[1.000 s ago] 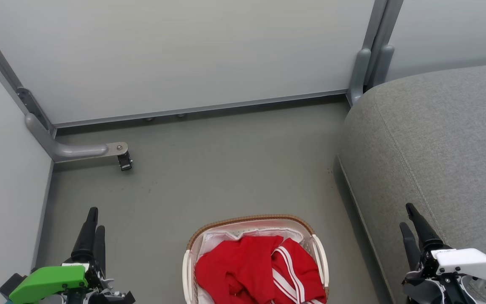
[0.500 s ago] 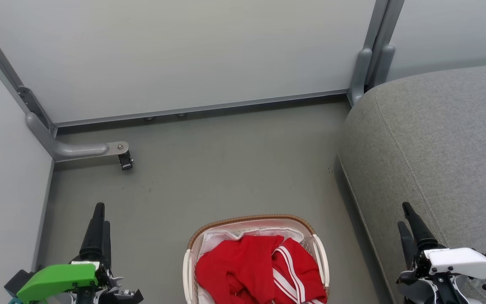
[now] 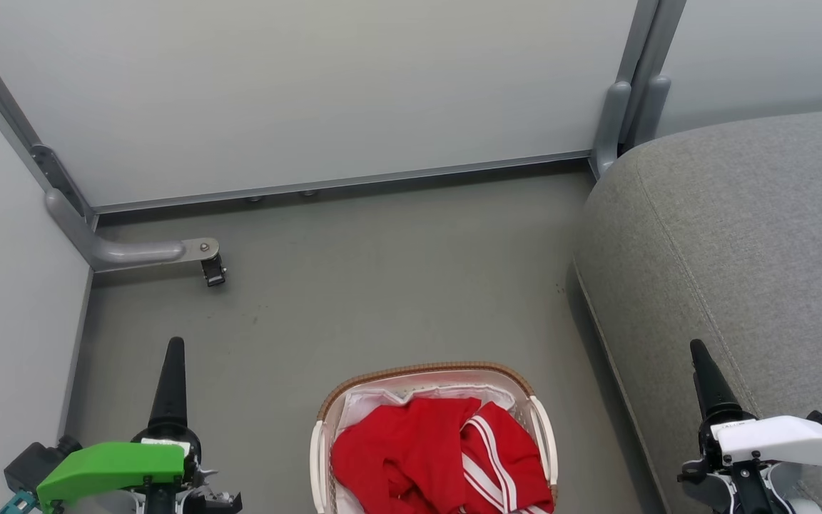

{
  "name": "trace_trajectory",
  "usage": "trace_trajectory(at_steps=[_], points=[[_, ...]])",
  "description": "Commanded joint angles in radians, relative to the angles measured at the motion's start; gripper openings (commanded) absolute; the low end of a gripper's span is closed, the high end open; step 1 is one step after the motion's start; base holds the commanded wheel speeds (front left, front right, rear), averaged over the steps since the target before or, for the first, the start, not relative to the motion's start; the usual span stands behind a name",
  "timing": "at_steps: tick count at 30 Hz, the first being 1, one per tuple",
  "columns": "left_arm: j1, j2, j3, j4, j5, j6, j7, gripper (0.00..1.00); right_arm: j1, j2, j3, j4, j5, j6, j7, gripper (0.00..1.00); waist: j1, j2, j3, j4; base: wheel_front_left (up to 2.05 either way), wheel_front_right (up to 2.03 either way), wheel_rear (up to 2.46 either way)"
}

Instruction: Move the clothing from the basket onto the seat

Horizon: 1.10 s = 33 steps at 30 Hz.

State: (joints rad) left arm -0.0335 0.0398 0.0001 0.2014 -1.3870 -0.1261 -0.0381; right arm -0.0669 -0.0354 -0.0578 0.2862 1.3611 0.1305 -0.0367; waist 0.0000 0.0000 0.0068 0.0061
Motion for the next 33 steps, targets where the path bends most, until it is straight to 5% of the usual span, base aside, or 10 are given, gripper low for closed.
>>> trace_trajectory(at_steps=[1, 33], points=[[-0.008, 0.007, 0.000, -0.021, 0.056, -0.003, -0.010, 1.00, -0.012, -0.008, -0.007, -0.010, -0.044, 0.000, -0.012, 1.00, 0.0000, 0.0000, 0.000, 0.000, 0.00, 0.00, 0.00], [0.019, 0.010, -0.063, -0.054, 0.703, 0.071, -0.108, 1.00, 0.000, -0.012, 0.034, -0.091, -0.734, 0.000, -0.109, 1.00, 0.0000, 0.0000, 0.008, 0.008, 0.00, 0.00, 0.00]])
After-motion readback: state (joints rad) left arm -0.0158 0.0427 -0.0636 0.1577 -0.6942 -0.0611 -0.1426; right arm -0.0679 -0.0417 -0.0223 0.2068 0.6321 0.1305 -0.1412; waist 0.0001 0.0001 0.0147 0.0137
